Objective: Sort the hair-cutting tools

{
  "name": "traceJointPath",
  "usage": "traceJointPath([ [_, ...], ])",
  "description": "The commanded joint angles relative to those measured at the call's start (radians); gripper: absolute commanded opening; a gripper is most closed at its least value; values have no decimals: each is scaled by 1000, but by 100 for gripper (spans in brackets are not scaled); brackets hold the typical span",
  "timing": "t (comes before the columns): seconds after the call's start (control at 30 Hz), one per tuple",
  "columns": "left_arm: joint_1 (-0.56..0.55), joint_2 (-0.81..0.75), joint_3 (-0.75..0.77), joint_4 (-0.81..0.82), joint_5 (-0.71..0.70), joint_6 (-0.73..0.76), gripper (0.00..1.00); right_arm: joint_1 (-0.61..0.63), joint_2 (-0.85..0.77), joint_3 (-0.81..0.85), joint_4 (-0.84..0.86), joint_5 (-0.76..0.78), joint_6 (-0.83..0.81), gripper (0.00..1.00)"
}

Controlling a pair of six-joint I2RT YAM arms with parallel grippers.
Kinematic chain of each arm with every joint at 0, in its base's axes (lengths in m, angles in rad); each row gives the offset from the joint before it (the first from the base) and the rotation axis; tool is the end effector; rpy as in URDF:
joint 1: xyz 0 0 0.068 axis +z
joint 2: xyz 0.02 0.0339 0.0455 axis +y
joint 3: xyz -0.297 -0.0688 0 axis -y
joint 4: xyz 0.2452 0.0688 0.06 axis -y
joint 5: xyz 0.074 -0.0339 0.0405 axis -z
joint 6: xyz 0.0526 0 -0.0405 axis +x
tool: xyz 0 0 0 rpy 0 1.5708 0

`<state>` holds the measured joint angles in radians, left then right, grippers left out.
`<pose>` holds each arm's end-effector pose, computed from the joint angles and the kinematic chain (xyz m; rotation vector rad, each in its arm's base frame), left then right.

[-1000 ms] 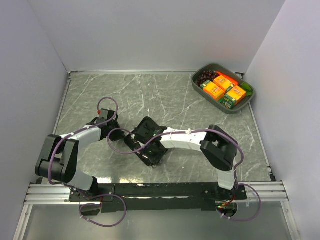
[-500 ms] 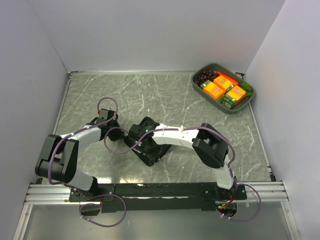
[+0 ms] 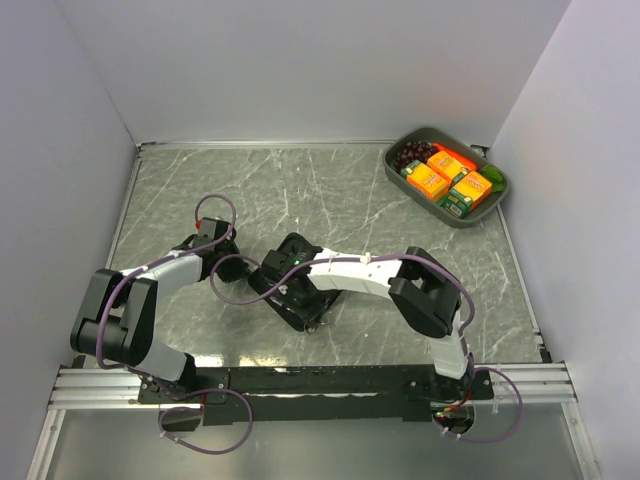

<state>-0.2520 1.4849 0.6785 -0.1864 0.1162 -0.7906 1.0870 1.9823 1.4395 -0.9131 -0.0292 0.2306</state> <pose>0.2663 -0.0748 0.1682 -0.6604 2.5647 -0.5256 0.1820 0.3497 0.1847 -1.2752 2.7875 0.1433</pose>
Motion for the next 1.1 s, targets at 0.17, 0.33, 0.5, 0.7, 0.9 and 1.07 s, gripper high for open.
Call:
traceJointPath([
  [0.17,-13,44,-17,-68,-7,1,3,2,-66,-19,-30,-35,68,1],
  [0.33,-15,40,-19,-73,-10,1,3,-9,4,81,-41,-26,110,0],
  [0.5,-18,37,-22,-79,-15,1,2,-25,35,127,-30,-26,147,0],
  [0.7,-20,32,-28,-84,-23,-1,2,-39,55,151,-33,-32,174,0],
  [0.9,-21,38,-25,-84,-20,1,2,-49,90,177,-41,-26,194,0],
  [1.07,-23,51,-22,-79,-13,1,1,-50,131,219,-10,8,179,0],
])
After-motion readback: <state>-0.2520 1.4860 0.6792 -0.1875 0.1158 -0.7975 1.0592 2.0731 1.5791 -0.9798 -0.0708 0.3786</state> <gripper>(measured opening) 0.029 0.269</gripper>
